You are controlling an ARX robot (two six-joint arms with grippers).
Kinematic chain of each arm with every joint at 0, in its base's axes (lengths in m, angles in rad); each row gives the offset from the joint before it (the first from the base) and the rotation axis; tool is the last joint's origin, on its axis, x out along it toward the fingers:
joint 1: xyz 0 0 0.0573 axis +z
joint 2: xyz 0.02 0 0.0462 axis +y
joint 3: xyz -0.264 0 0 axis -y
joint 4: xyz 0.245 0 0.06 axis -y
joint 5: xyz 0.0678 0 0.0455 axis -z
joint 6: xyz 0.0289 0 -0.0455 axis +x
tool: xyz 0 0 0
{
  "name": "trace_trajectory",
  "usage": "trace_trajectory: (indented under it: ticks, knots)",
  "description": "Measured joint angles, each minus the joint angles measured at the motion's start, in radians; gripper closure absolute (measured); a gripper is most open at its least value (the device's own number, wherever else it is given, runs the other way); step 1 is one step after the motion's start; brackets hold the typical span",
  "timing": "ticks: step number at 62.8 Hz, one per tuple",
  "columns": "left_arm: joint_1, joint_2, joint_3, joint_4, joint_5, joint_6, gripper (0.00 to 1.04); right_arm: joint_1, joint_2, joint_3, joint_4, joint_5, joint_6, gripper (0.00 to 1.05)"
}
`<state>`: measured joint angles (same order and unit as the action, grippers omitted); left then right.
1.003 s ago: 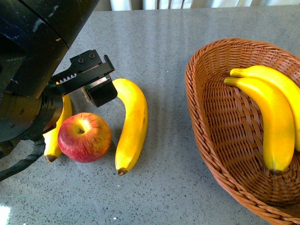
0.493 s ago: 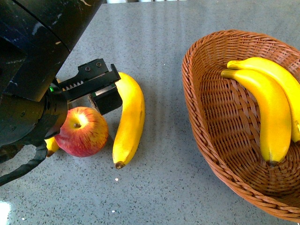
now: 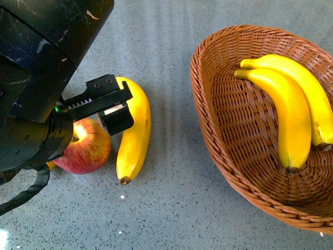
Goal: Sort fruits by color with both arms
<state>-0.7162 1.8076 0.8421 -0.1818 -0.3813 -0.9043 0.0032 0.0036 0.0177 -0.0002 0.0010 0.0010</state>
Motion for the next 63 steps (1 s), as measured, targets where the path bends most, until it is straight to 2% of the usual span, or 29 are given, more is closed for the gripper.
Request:
trace_trajectory:
  ticks: [32, 38, 44, 63]
  knots:
    - [-0.012, 0.027, 0.000, 0.000, -0.009, 0.027, 0.09, 0.000, 0.000, 0.000, 0.000, 0.000, 0.000, 0.09]
    - [-0.012, 0.027, 0.000, 0.000, -0.009, 0.030, 0.23, 0.000, 0.000, 0.000, 0.000, 0.000, 0.000, 0.09]
    - [-0.012, 0.027, 0.000, -0.002, -0.011, 0.031, 0.33, 0.000, 0.000, 0.000, 0.000, 0.000, 0.000, 0.09]
    - [-0.013, 0.019, 0.000, -0.002, -0.004, 0.036, 0.38, 0.000, 0.000, 0.000, 0.000, 0.000, 0.000, 0.09]
